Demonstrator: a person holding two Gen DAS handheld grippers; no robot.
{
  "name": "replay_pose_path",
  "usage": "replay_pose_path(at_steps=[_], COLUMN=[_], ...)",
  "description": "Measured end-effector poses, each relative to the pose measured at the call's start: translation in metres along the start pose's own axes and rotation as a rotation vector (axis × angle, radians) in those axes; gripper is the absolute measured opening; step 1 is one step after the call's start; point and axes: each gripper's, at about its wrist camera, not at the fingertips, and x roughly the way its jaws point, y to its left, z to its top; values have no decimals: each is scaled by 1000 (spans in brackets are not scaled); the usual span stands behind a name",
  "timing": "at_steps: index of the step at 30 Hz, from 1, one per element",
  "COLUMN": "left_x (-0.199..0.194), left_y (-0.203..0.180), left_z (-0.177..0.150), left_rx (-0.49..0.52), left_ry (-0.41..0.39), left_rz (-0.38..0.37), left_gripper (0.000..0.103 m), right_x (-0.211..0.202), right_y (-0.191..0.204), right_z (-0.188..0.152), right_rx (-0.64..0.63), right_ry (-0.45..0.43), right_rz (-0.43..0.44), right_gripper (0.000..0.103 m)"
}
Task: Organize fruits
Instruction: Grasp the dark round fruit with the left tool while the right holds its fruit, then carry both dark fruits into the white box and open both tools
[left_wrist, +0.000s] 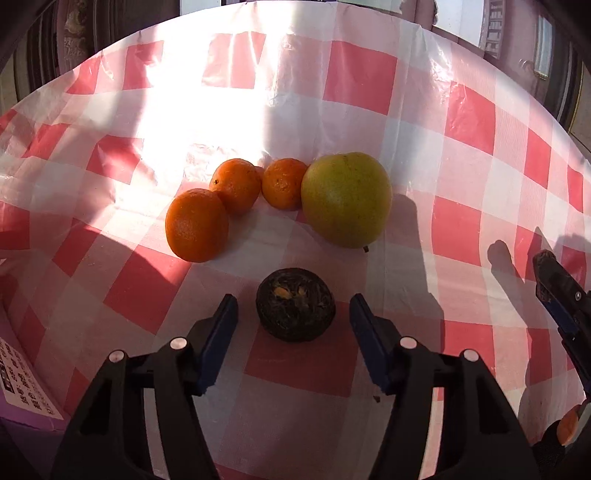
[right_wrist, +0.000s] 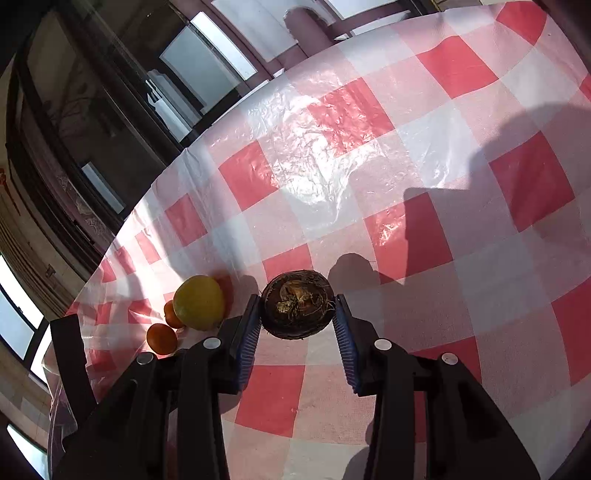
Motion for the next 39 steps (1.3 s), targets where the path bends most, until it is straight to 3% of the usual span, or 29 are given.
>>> replay_pose_path(at_steps=[1,5,11,15,23,39], left_x=[-1,-17,-73,-82,-81,-80], left_y=[-2,4,50,75,71,77], left_z=[-1,-19,-67,-76,-73,-73], left_rx=[23,30,-138,-256,-261,-294], left_ry=[-1,-9,-164,-213,-220,-209], left_rz=[-6,-64,-320,-398,-447,-433], left_gripper=[42,42,41,41,41,41], right_x=[0,1,2,4,4,8], right_y=[0,1,2,3,3,6], right_z=[0,-1,-1,-1,-1,-3], right_rx=[0,-1,-9,-13,-18,-15], right_ry=[1,4,11,18,26,47], right_rz=[-1,-1,3,5,15,-46], right_gripper=[40,40,40,40,40,40])
